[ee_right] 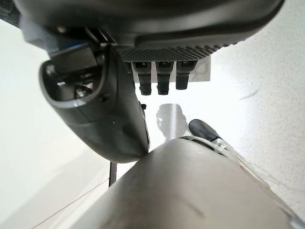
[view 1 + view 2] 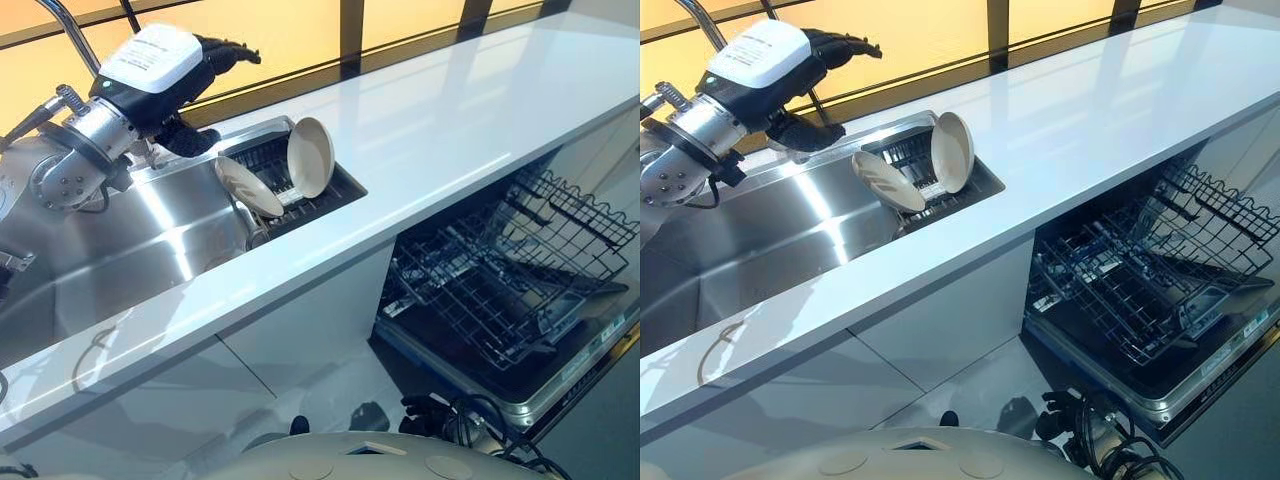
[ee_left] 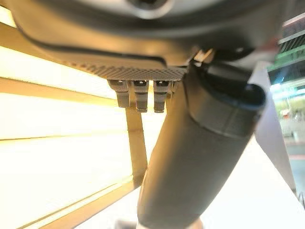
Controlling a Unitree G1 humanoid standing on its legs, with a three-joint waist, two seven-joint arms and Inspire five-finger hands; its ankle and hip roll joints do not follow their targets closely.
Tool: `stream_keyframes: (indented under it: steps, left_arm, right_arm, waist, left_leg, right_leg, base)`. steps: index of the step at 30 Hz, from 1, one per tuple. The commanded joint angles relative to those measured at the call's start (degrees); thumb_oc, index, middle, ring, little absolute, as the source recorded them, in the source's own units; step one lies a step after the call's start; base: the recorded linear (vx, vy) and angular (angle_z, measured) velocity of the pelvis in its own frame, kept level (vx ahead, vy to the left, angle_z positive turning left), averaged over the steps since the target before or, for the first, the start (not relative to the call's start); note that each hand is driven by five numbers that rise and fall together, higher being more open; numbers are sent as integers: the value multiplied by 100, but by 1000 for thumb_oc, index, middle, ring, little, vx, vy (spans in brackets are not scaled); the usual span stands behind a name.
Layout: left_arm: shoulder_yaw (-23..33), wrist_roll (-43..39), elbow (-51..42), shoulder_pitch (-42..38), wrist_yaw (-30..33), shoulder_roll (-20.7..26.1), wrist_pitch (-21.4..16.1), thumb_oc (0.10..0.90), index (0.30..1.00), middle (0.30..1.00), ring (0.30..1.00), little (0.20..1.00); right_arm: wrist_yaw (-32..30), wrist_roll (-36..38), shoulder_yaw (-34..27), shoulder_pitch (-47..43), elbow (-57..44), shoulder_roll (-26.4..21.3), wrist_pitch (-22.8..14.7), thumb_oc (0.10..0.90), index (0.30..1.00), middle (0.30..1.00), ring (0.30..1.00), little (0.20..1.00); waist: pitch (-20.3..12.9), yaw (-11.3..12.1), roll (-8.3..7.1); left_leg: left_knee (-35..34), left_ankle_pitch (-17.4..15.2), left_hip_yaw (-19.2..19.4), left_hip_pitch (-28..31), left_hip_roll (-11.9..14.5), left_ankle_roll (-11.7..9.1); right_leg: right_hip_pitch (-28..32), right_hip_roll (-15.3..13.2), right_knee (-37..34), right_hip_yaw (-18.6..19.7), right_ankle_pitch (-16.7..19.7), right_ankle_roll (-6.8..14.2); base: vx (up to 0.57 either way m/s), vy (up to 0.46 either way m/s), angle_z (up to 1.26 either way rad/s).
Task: Pick up plates and place into dishwasher.
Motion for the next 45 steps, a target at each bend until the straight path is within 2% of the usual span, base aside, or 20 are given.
stream_keyframes:
  steps: [1, 5, 11, 15, 21, 30, 38, 45]
  left_arm:
    - [864, 66, 555, -428, 133, 602, -67, 800, 900, 900, 900, 900]
    - [682, -12, 648, -563, -198, 537, 24, 800, 900, 900, 900, 900]
    - [274, 371, 870, -772, -525, 445, 26, 800, 900, 900, 900, 900]
    - [-45, 207, 1019, -1080, -706, 342, 167, 800, 900, 900, 900, 900]
    - [-181, 149, 1181, -1151, -880, 164, 158, 800, 900, 900, 900, 900]
    - [-417, 479, 1465, -1243, -625, -141, 245, 800, 900, 900, 900, 900]
    - [-639, 883, 1807, -1280, 134, -397, 200, 800, 900, 900, 900, 900]
    - [-835, 1025, 1987, -1319, 223, -663, 299, 800, 900, 900, 900, 900]
  right_arm:
    - [145, -254, 94, 279, -118, -414, 0, 800, 900, 900, 900, 900]
    - [171, -239, 133, 197, -78, -410, 28, 800, 900, 900, 900, 900]
    - [202, -187, 182, 87, -121, -446, 132, 800, 900, 900, 900, 900]
    - [215, -177, 189, 19, -41, -427, 151, 800, 900, 900, 900, 900]
    - [182, -184, 223, 21, 4, -369, 166, 800, 900, 900, 900, 900]
    - [190, -175, 268, -63, 35, -368, 181, 800, 900, 900, 900, 900]
    - [174, -162, 296, -58, 40, -337, 221, 800, 900, 900, 900, 900]
    - [183, -163, 296, -75, 66, -344, 185, 800, 900, 900, 900, 900]
  waist:
    - [82, -68, 101]
    - [75, -77, 97]
    - [66, -123, 111]
    - [51, -147, 110]
    - [45, -183, 98]
    - [56, -245, 82]
    - [48, -324, 66]
    - [52, -398, 48]
  left_leg:
    - [39, -855, 738, 431, -359, 254]
    - [39, -867, 761, 441, -351, 260]
    - [39, -874, 805, 470, -352, 270]
    - [39, -880, 840, 476, -350, 273]
    - [39, -888, 880, 493, -345, 280]
    - [39, -898, 923, 496, -348, 288]
    - [39, -896, 996, 487, -339, 280]
    - [39, -902, 1068, 494, -326, 288]
  right_leg:
    - [-533, 148, 294, 134, 216, 210]
    - [-533, 148, 309, 148, 201, 215]
    - [-523, 158, 299, 184, 218, 223]
    - [-523, 156, 290, 198, 229, 231]
    - [-525, 164, 301, 232, 226, 233]
    - [-537, 179, 303, 284, 237, 228]
    - [-557, 186, 285, 342, 266, 231]
    - [-581, 192, 307, 402, 271, 234]
  base:
    - [0, 0, 0]
    - [0, 0, 0]
    - [0, 0, 0]
    - [4, 4, -2]
    - [2, 1, -1]
    - [0, 0, 0]
    - [0, 0, 0]
    - [5, 2, -1]
